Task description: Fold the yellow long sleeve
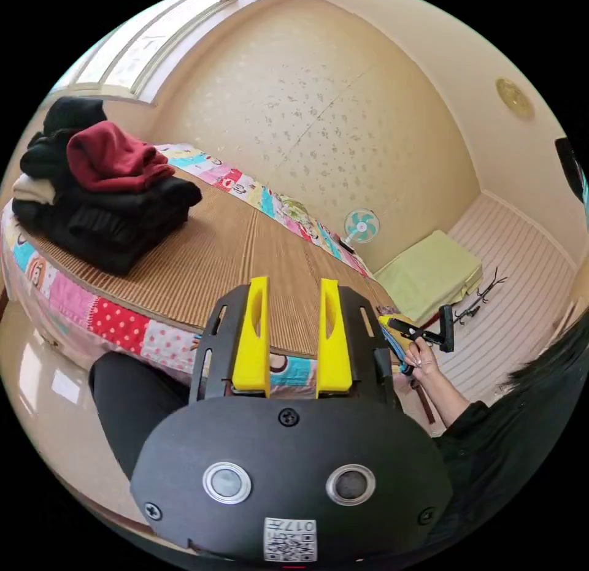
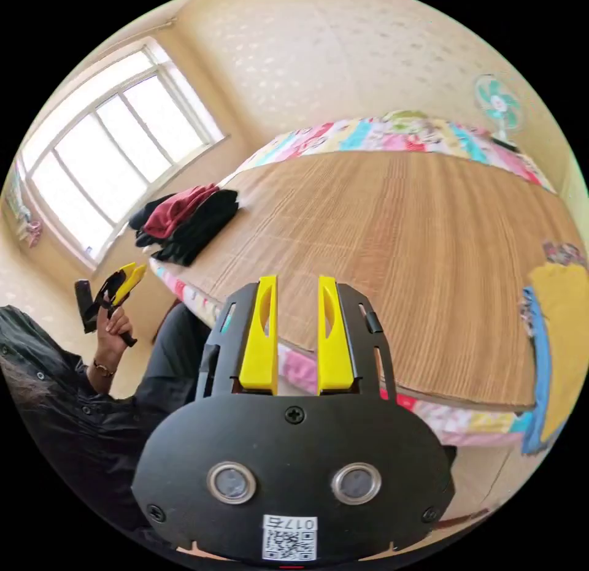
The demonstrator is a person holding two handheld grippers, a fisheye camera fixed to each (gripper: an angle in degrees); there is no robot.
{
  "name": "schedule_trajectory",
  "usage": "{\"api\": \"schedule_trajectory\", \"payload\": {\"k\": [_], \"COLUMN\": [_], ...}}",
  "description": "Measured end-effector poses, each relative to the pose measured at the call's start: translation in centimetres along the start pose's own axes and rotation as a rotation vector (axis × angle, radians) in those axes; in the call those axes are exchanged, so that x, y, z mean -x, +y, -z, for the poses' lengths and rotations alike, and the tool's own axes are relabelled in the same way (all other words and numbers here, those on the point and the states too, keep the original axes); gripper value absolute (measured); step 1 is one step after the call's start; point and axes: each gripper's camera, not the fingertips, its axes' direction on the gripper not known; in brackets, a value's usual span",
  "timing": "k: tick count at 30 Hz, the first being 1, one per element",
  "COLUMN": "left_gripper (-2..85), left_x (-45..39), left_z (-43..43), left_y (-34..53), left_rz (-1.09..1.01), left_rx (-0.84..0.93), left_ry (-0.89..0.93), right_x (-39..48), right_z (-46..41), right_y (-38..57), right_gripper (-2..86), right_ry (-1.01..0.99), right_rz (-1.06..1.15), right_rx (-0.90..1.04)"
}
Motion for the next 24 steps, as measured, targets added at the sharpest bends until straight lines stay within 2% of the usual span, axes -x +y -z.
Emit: {"api": "schedule_trajectory", "payload": {"k": [3,6,8,10,11,14,16,17,18,19,21,23,24], "left_gripper": [7.3,6.4,6.1,5.6,5.4,4.1,3.0,3.0,3.6,4.1,5.9,6.5,7.0], "left_x": [-3.4,-6.6,-8.3,-9.5,-10.0,-10.0,-9.8,-9.8,-9.7,-9.7,-9.6,-9.5,-9.5], "left_z": [-5.5,-8.4,-9.6,-10.8,-11.4,-10.6,-10.3,-10.6,-11.2,-11.5,-12.0,-12.0,-11.9], "left_y": [-0.8,0.1,1.1,1.8,2.2,3.6,4.2,4.2,4.1,3.9,3.3,2.9,2.7], "left_rz": [-0.028,-0.015,-0.022,-0.043,-0.05,-0.003,0.015,0.017,0.019,0.024,0.045,0.062,0.058], "left_rx": [0.08,0.115,0.149,0.218,0.268,0.263,0.253,0.279,0.312,0.324,0.326,0.322,0.33], "left_ry": [0.183,0.22,0.233,0.219,0.19,0.135,0.116,0.087,0.06,0.048,0.056,0.067,0.06], "right_x": [-7.3,-14.9,-19.2,-22.8,-22.5,-14.7,-5.8,-3.5,1.3,6.2,11.8,14.7,14.6], "right_z": [6.3,7.8,6.6,3.3,2.9,2.8,2.3,1.5,-0.2,-1.8,-4.5,-6.0,-5.8], "right_y": [2.6,4.6,5.4,5.7,5.4,1.1,-1.0,-1.3,-1.4,-0.7,0.5,1.5,2.0], "right_gripper": [10.0,10.6,10.8,9.0,8.2,4.3,2.4,2.1,1.7,1.4,1.5,2.0,2.5], "right_ry": [0.284,0.478,0.507,0.369,0.363,0.315,0.146,0.124,0.051,-0.142,-0.309,-0.244,-0.135], "right_rz": [-0.202,-0.445,-0.589,-0.724,-0.718,-0.458,-0.223,-0.176,-0.036,0.139,0.222,0.194,0.145], "right_rx": [-0.125,-0.108,-0.057,0.008,0.001,-0.098,-0.183,-0.169,-0.144,-0.147,-0.094,-0.043,-0.062]}}
